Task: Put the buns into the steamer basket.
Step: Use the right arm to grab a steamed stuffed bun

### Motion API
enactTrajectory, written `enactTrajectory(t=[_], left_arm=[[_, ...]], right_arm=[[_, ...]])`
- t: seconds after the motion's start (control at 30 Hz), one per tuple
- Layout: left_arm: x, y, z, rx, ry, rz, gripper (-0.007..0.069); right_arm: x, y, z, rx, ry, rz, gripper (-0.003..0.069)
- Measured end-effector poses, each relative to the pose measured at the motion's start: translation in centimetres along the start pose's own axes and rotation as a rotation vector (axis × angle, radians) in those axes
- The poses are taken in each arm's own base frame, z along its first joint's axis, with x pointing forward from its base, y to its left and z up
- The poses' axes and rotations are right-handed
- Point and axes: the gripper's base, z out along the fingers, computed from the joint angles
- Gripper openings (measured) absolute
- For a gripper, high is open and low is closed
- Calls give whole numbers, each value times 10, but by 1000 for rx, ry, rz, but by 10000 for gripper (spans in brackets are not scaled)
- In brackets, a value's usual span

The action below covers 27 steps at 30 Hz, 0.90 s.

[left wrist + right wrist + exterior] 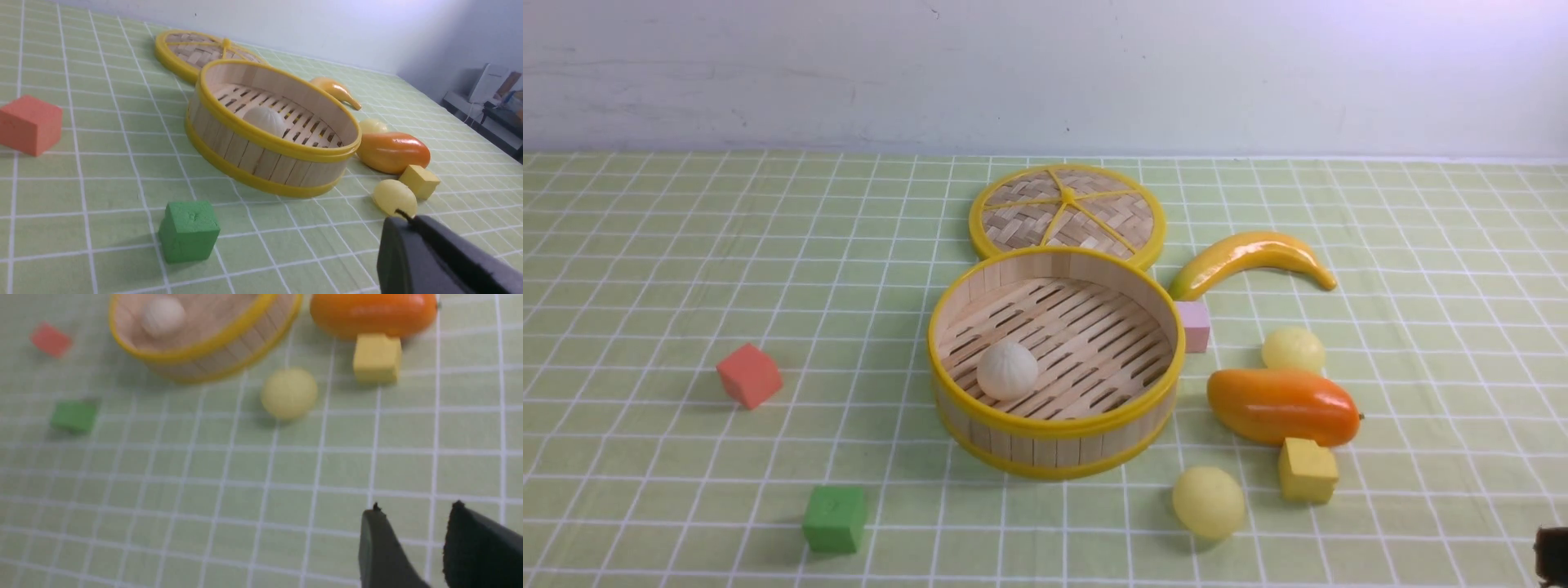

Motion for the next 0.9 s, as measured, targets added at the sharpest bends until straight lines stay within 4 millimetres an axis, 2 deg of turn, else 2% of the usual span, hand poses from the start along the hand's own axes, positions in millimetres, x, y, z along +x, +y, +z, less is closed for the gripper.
enactTrajectory(t=[0.13, 0.27, 0.3, 0.33, 0.37, 0.4, 0.57, 0.7, 0.9], left_arm=[[1, 0, 0, -1, 8, -4, -13], [1, 0, 0, -1, 11, -6, -13], [1, 0, 0, -1, 11, -6, -13], [1, 0, 0, -1, 12, -6, -13], [1, 0, 0, -1, 12, -6, -13], [1, 0, 0, -1, 12, -6, -13], [1, 0, 0, -1, 15, -6, -13], [1, 0, 0, -1, 15, -6, -13], [1, 0, 0, -1, 15, -6, -13]], right_arm=[[-41, -6, 38, 69, 300, -1, 239], [-66, -3, 85, 48, 429, 13, 239], [-67, -2, 87, 45, 429, 10, 239], [-71, 8, 107, 30, 450, -29, 239], [-72, 10, 109, 27, 449, -36, 239], [-72, 25, 129, 12, 458, -102, 239], [-75, 58, 178, 28, 444, -222, 239], [-77, 62, 207, 64, 455, -226, 244], [-75, 58, 228, 80, 458, -214, 250]])
